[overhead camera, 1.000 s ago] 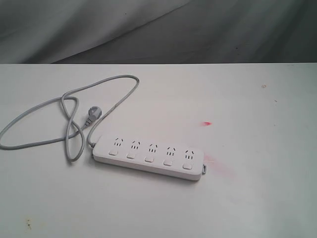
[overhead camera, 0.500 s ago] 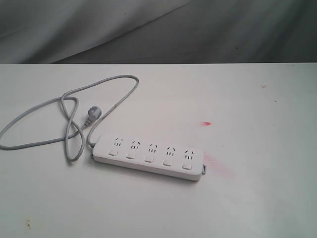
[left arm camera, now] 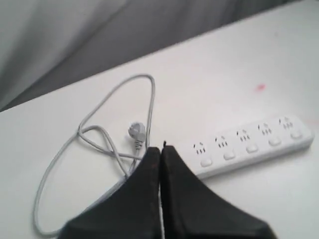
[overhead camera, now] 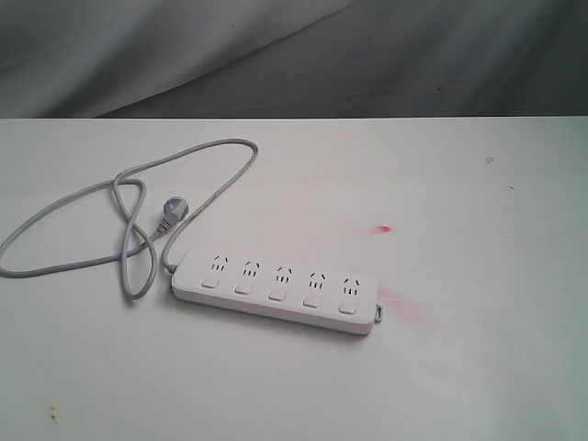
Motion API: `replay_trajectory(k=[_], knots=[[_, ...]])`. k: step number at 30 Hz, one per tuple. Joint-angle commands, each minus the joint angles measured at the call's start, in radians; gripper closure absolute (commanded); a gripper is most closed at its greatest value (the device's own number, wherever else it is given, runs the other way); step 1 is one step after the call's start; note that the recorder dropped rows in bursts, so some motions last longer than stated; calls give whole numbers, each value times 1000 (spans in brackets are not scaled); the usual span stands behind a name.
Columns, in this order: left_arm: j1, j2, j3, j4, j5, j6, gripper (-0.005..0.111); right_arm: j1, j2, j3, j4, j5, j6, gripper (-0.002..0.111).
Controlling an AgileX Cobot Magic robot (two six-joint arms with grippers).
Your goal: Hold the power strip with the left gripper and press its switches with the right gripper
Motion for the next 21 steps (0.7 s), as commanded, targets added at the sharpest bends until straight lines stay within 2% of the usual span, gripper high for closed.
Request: replay_trajectory(k=[1, 6, 13, 21], knots=[[3, 230, -170, -41, 193, 282, 107, -7, -6, 3, -8, 0, 6, 108], [3, 447, -315, -44, 304, 515, 107, -7, -6, 3, -8, 0, 6, 108], [3, 644, -356, -44, 180, 831, 107, -7, -6, 3, -8, 0, 6, 108], [3, 814, -356, -106, 76, 1064, 107, -7, -6, 3, -8, 0, 6, 108]])
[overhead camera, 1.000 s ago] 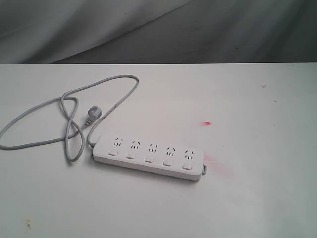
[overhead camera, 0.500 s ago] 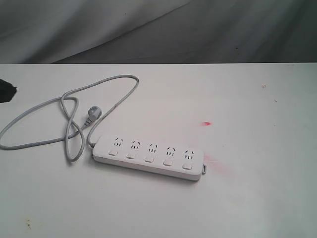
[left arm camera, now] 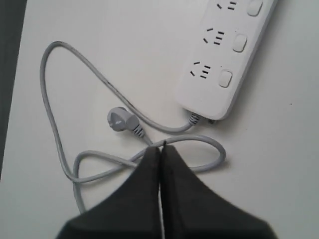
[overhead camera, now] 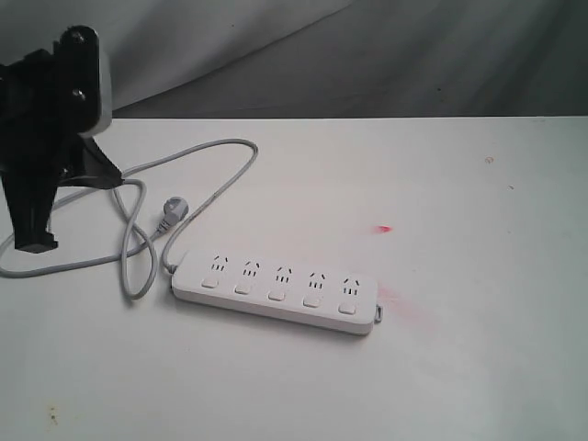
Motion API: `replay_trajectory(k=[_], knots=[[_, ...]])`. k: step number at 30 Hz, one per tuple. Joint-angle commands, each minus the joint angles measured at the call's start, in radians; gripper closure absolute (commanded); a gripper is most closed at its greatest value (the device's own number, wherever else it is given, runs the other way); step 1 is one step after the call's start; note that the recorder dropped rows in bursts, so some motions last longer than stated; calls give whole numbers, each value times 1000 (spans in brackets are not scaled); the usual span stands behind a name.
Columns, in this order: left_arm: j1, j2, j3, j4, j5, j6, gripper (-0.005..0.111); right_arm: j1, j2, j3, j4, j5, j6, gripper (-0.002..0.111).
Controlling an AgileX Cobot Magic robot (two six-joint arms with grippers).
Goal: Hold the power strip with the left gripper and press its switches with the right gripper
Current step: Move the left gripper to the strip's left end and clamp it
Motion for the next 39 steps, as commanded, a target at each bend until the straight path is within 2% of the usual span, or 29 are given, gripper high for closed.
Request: replay_trajectory(k=[1, 7, 15, 18, 21, 26, 28, 31, 39], knots=[[3, 93, -5, -83, -65, 140, 107, -7, -6, 3, -8, 0, 6, 108], [3, 236, -5, -135, -72, 287, 107, -7, -6, 3, -8, 0, 6, 108], [3, 306, -5, -135, -107, 291, 103, -7, -6, 3, -8, 0, 6, 108], [3, 307, -5, -135, -119, 295, 95, -7, -6, 3, -8, 0, 6, 108], [3, 307, -5, -148, -121, 295, 81, -7, -6, 3, -8, 0, 6, 108], [3, 307, -5, -213, -105, 298, 46, -7, -6, 3, -8, 0, 6, 108], [3, 308, -5, -216, -105, 317, 36, -7, -6, 3, -8, 0, 6, 108], [3, 317, -5, -207, -97, 317, 31, -7, -6, 3, -8, 0, 6, 108], [3, 376, -5, -206, -97, 387, 31, -7, -6, 3, -8, 0, 6, 108]])
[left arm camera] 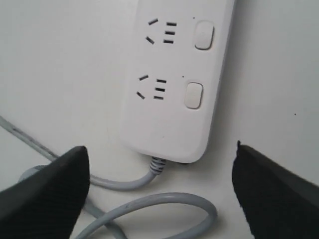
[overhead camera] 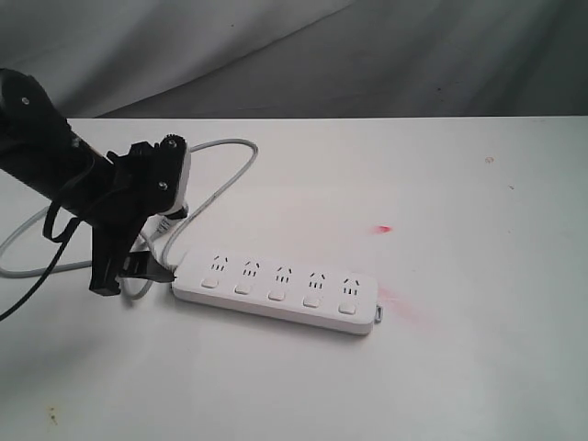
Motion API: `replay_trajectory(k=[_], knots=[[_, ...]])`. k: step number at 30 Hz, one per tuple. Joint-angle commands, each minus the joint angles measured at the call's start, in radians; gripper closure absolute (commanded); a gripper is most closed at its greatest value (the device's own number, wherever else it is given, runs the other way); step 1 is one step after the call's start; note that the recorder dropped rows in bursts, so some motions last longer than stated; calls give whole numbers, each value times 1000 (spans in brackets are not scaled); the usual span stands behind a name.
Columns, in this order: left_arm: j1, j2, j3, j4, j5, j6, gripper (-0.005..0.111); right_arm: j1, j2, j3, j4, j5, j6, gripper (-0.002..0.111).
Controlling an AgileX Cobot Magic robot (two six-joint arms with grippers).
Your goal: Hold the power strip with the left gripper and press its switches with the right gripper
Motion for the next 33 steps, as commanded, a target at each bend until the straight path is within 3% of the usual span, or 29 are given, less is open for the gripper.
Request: replay_trajectory(k=[1, 9, 19, 33], knots=[[3, 36, -4, -8, 3, 43, 31, -7, -6, 3, -8, 0, 6, 108], [3, 91, -25, -30, -30, 120, 31, -7, -6, 3, -8, 0, 6, 108], [3, 195, -143, -34, 70, 112, 31, -7, -6, 3, -8, 0, 6, 108], [3, 257, -149, -36, 50, 108, 32, -7, -6, 3, -8, 0, 6, 108]])
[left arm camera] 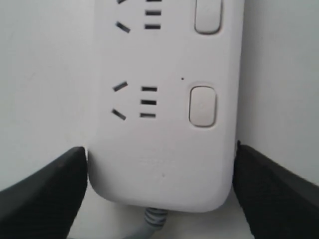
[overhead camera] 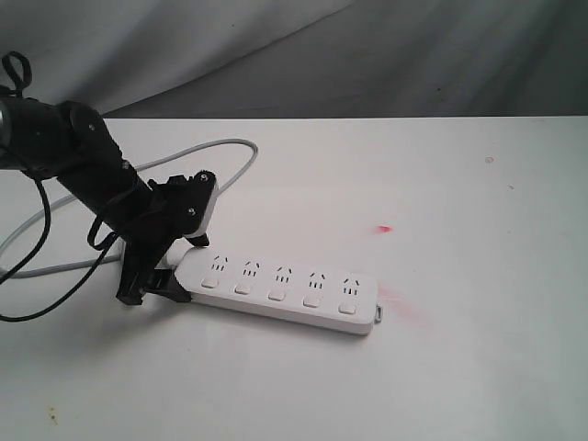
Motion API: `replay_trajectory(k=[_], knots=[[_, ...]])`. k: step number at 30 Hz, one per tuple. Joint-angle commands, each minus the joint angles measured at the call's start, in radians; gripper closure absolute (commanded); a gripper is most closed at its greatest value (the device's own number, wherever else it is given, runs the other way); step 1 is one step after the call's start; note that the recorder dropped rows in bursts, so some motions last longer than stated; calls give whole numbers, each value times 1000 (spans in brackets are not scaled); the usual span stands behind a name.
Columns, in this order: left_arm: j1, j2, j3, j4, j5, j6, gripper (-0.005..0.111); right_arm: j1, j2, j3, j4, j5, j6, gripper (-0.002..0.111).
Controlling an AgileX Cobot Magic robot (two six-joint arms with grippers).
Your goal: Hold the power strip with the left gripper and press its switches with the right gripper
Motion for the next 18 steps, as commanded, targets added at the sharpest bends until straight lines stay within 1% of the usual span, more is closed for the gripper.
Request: replay_trajectory(k=[1, 7, 11, 13, 18], knots=[[3, 6, -9, -15, -4, -10, 32, -7, -6, 3, -8, 0, 6, 108], [3, 7, -9, -15, -1, -83, 32, -7, -6, 3, -8, 0, 6, 108], [3, 7, -9, -12, 6, -165, 32, -7, -6, 3, -8, 0, 6, 108], [3, 7, -9, -12, 30, -241, 32, -7, -6, 3, -8, 0, 6, 108], [3, 7, -9, -8, 34, -293, 32, -7, -6, 3, -8, 0, 6, 108]])
